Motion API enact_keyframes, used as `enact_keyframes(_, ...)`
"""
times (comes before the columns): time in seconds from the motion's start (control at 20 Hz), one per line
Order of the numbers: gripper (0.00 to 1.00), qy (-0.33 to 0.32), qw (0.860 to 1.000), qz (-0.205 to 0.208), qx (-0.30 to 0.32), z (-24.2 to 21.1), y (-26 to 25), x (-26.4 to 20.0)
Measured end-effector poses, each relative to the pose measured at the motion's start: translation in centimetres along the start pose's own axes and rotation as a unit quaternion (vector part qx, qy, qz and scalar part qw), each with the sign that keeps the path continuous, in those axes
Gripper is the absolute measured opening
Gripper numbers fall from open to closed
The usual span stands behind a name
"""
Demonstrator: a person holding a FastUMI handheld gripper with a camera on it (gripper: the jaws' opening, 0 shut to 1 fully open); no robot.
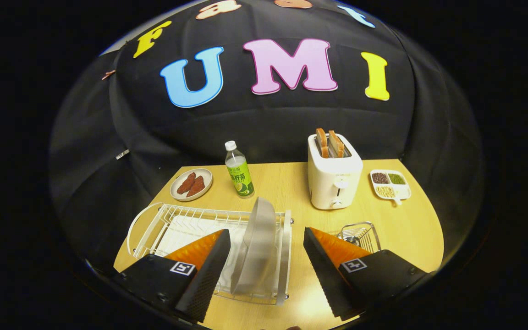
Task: Take the plate from the dish rack, then take the spoon from the basket and place it into the plate.
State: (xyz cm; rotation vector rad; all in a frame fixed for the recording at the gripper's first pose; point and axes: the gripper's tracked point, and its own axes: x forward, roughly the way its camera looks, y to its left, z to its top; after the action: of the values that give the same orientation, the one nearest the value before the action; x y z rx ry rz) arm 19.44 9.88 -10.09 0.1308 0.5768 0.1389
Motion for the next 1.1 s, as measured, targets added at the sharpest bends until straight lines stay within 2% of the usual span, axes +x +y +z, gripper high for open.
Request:
enact_keyframes(0.2,0.97,0.071,0.997,-0.014,0.028,-2.3,-0.4,2.5)
enact_keyframes(0.3,0.88,0.082,0.996,-0.01,0.03,-2.7,0.1,3.2)
enact_keyframes(0.35,0.74,0.087,0.996,-0.008,0.028,-2.8,0.3,3.3)
enact_keyframes(0.4,0.72,0.092,0.995,-0.008,0.027,-3.1,0.5,3.4)
enact_keyframes(0.5,0.45,0.1,0.994,-0.021,0.029,-3.0,0.4,3.0)
enact_keyframes(0.55,0.4,0.104,0.994,-0.025,0.029,-3.6,0.3,3.9)
enact_keyframes(0.7,0.34,0.09,0.994,-0.06,0.034,-2.5,-0.3,3.0)
enact_keyframes(0.8,0.28,0.087,0.994,-0.064,0.011,-2.8,0.1,2.9)
enact_keyframes(1.1,0.28,0.068,0.992,-0.097,-0.051,-0.7,0.7,2.3)
